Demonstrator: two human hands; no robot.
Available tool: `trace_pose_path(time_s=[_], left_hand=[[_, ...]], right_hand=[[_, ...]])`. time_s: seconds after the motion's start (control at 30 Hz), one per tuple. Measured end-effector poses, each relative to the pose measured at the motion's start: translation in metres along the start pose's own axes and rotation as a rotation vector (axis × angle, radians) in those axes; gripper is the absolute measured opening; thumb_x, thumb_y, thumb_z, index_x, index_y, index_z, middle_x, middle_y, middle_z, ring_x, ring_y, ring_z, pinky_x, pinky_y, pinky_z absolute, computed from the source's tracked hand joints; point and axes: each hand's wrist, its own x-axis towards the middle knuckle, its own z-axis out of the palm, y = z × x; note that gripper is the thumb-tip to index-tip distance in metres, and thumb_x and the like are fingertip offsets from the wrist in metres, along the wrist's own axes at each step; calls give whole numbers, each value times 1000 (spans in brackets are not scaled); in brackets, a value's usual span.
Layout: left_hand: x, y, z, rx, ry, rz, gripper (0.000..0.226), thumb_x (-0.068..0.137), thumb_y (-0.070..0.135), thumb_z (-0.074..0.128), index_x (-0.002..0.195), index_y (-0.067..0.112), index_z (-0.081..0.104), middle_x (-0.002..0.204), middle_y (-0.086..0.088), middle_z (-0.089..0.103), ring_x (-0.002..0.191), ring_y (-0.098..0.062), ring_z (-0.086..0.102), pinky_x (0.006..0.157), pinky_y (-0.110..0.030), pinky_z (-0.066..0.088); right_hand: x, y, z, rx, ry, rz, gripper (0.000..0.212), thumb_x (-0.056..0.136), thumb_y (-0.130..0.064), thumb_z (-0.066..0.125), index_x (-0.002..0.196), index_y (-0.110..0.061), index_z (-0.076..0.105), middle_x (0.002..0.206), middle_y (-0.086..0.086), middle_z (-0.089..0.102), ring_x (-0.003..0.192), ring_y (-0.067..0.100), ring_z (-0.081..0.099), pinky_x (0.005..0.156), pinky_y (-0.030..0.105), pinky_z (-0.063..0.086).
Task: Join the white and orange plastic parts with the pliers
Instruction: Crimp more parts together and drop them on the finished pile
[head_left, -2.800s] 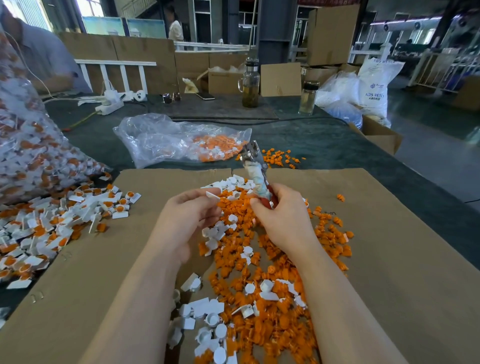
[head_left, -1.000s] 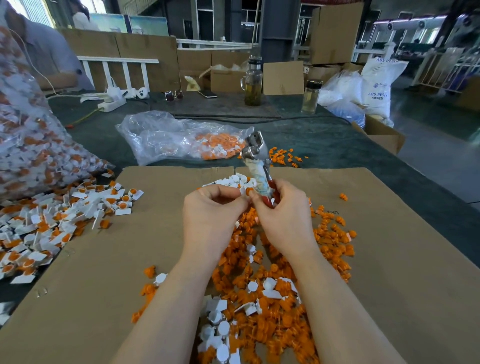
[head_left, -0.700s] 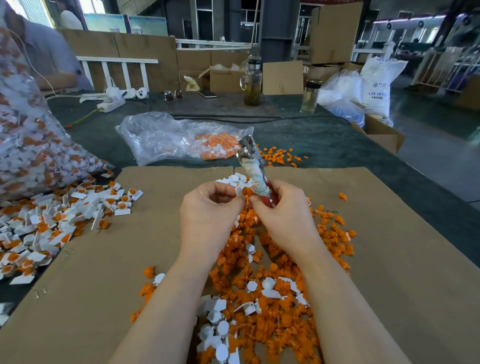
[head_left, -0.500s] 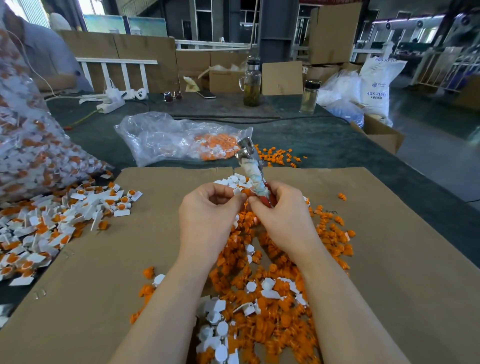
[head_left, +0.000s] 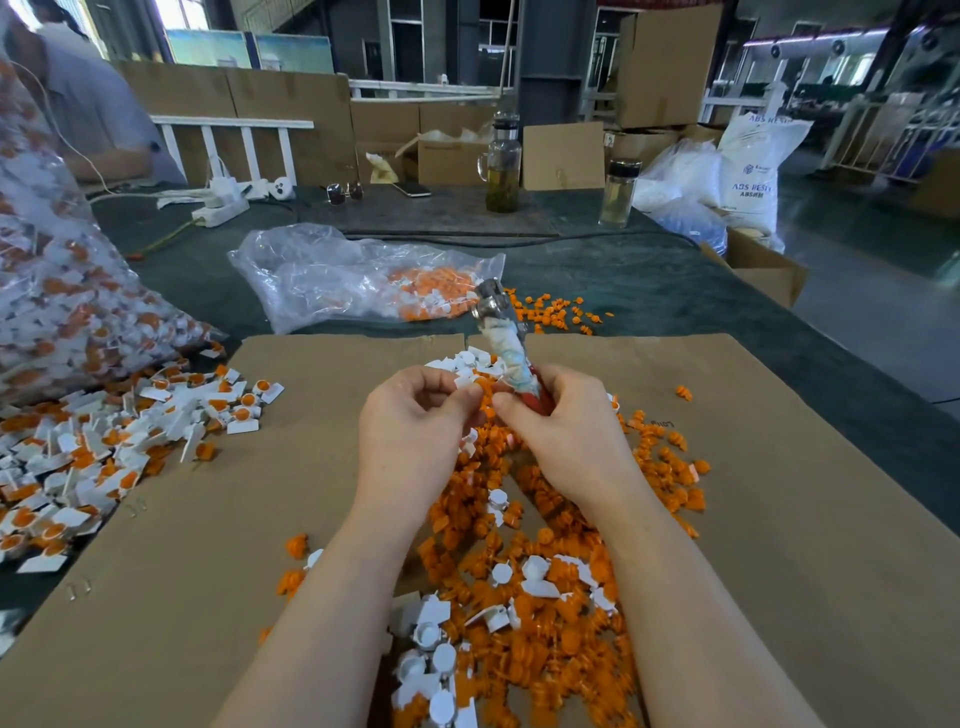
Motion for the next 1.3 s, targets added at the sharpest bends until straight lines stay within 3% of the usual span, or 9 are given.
trace_pose_path(time_s=[0.13, 0.33, 0.47, 0.7, 0.83, 1.0, 1.1, 1.2, 1.3], left_hand=[[0, 3, -3, -287, -57, -82, 9, 87, 3, 71, 81, 7, 65, 59, 2, 69, 57, -7, 69, 55, -15, 53], [1, 3, -6, -361, -72, -79, 5, 89, 3, 67, 85, 4, 64, 62, 2, 70, 58, -7, 67, 59, -18, 56], [2, 3, -8, -372, -68, -57, 4, 90, 3, 66, 87, 2, 64, 62, 2, 70, 60, -7, 68, 62, -19, 57], [5, 4, -12, -396, -53, -50, 12, 91, 3, 64, 81, 9, 65, 69, -2, 70, 62, -9, 68, 69, -24, 59], [6, 4, -14, -409, -65, -29, 12, 91, 3, 63, 81, 9, 64, 65, 3, 70, 60, -7, 69, 64, -20, 58], [7, 3, -16, -404, -70, -26, 12, 91, 4, 63, 81, 10, 65, 68, 2, 72, 63, -9, 68, 66, -22, 59], [7, 2, -16, -413, -72, -33, 12, 91, 4, 63, 81, 9, 65, 70, 1, 72, 64, -9, 68, 66, -22, 59], [8, 1, -17, -427, -69, -39, 11, 91, 4, 63, 82, 9, 66, 71, 0, 72, 64, -9, 67, 66, -22, 58], [8, 1, -17, -423, -63, -41, 11, 92, 4, 62, 82, 9, 66, 73, -1, 71, 64, -10, 66, 68, -23, 59]], right_hand=[[0, 1, -6, 62, -22, 27, 5, 88, -22, 67, 90, -26, 68, 78, -3, 68, 76, 16, 67, 75, 50, 57], [-1, 3, -14, 112, -156, 100, 7, 86, -14, 68, 88, -20, 68, 80, 2, 65, 85, 29, 67, 80, 54, 56], [-1, 5, -19, 47, -296, 118, 7, 86, -16, 68, 93, -19, 68, 88, 3, 66, 87, 22, 66, 87, 45, 54], [-2, 3, -22, -44, -446, 106, 16, 86, -22, 70, 92, -33, 60, 95, -7, 67, 84, -2, 63, 78, 18, 49], [-3, 1, -23, -44, -477, 116, 23, 85, -23, 69, 107, -22, 64, 103, -2, 69, 95, 12, 65, 93, 40, 50], [-4, -2, -23, -79, -503, 93, 18, 84, -26, 67, 100, -19, 66, 99, 4, 68, 90, 19, 64, 91, 50, 50], [-4, -2, -21, -94, -500, 82, 7, 88, -17, 65, 94, -22, 65, 92, 6, 67, 76, 15, 61, 82, 47, 52], [-5, -2, -19, -96, -480, 84, 15, 88, -12, 62, 84, -27, 65, 73, -13, 62, 63, 0, 55, 67, 32, 46], [-5, -5, -18, -132, -465, 81, 22, 86, -8, 60, 80, -28, 65, 73, -16, 63, 69, 1, 58, 71, 30, 49]])
